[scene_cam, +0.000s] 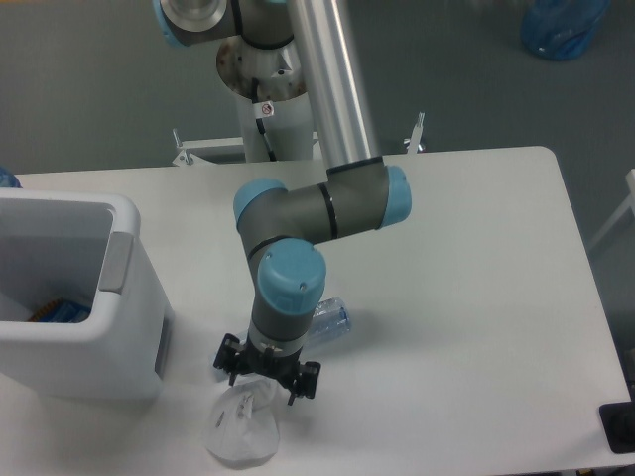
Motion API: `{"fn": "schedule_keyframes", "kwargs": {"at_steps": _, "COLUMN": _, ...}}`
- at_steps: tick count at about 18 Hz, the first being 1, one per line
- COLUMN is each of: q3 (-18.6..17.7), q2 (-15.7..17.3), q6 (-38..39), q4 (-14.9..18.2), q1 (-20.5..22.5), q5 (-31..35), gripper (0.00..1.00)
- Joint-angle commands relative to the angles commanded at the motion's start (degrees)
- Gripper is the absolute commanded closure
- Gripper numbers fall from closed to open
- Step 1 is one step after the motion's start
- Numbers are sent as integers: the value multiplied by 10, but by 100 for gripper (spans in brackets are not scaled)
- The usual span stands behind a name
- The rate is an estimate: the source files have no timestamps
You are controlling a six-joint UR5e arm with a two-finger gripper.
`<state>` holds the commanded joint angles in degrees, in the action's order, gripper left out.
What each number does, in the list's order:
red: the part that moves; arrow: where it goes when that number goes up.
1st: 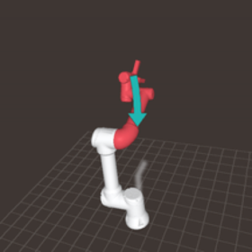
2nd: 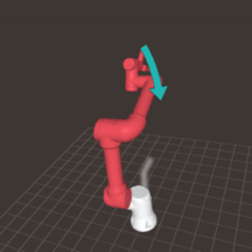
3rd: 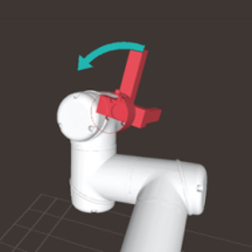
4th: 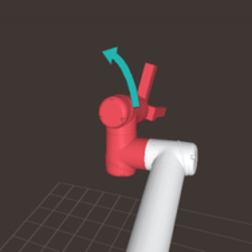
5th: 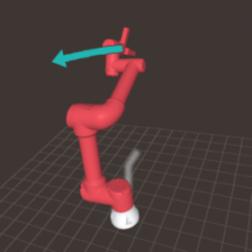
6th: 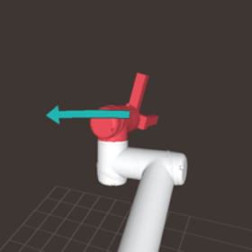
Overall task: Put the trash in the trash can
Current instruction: 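Close the gripper on the white tissue and lift it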
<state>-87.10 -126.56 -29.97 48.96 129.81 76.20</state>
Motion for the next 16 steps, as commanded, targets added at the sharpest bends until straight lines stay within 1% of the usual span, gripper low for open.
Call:
{"fn": "schedule_keyframes", "kwargs": {"at_steps": 1, "q3": 1, "q2": -3, "q6": 5, "q4": 1, "q1": -2, "q5": -1, "gripper": 42}}
{"fn": "schedule_keyframes", "kwargs": {"at_steps": 2, "q3": 2, "q2": -6, "q6": 23, "q4": 1, "q1": -3, "q5": 2, "gripper": 66}}
{"fn": "schedule_keyframes", "kwargs": {"at_steps": 3, "q3": 4, "q2": -6, "q6": 49, "q4": 1, "q1": -3, "q5": 2, "gripper": 86}}
{"fn": "schedule_keyframes", "kwargs": {"at_steps": 4, "q3": 8, "q2": -7, "q6": 64, "q4": 0, "q1": -3, "q5": 1, "gripper": 100}}
{"fn": "schedule_keyframes", "kwargs": {"at_steps": 8, "q3": 18, "q2": -8, "q6": 69, "q4": 0, "q1": -3, "q5": 1, "gripper": 100}}
{"fn": "schedule_keyframes", "kwargs": {"at_steps": 16, "q3": 18, "q2": -1, "q6": 69, "q4": 1, "q1": 2, "q5": -4, "gripper": 100}}
